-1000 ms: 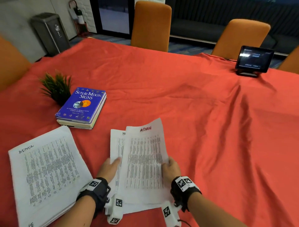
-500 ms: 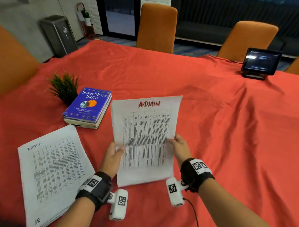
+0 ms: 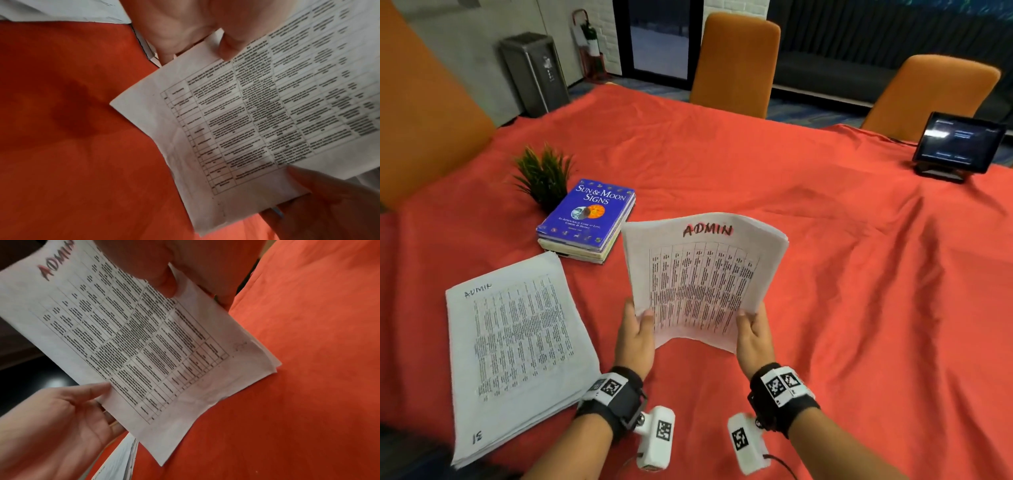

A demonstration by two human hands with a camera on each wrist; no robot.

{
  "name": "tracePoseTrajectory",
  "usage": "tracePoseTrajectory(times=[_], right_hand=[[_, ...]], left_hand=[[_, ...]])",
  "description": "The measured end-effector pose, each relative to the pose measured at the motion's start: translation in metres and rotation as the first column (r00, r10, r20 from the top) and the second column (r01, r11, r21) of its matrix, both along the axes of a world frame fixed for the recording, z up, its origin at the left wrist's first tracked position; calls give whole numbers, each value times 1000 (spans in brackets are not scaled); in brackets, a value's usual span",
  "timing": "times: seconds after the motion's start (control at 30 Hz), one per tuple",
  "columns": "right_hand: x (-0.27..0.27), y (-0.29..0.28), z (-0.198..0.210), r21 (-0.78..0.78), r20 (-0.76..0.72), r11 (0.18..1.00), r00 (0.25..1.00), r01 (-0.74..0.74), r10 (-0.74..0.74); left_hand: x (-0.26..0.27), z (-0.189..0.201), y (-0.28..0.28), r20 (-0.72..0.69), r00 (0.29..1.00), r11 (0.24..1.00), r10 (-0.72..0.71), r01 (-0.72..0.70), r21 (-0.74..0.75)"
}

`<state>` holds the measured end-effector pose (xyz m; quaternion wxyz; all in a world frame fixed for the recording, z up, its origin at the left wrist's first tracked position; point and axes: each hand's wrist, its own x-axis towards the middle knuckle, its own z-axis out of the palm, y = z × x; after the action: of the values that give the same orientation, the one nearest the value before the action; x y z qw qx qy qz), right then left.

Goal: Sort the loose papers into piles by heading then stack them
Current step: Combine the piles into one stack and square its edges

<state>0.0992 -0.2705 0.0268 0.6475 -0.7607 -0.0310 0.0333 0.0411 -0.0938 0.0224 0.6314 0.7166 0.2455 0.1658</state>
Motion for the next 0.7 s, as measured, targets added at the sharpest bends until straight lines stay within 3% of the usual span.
tracePoseTrajectory(times=[0.17,0.3,0.5,0.7], right_hand=[[8,15,14,-58,9,998,1000,-4,5],[11,58,32,-143,-85,969,978,-199,189],[-14,163,19,-247,-326,858,872,-451,365],[-43,229,-7,-293,-461,760,782,-581,420]], left_hand=[[-4,5,23,-30,997,996,67,-65,68],[-30,11,72,-147,971,974,191,-169,149],[-86,-11,163,-348,851,919,394,-357,167],[-127,-44,218,-508,733,890,453,-403,213]])
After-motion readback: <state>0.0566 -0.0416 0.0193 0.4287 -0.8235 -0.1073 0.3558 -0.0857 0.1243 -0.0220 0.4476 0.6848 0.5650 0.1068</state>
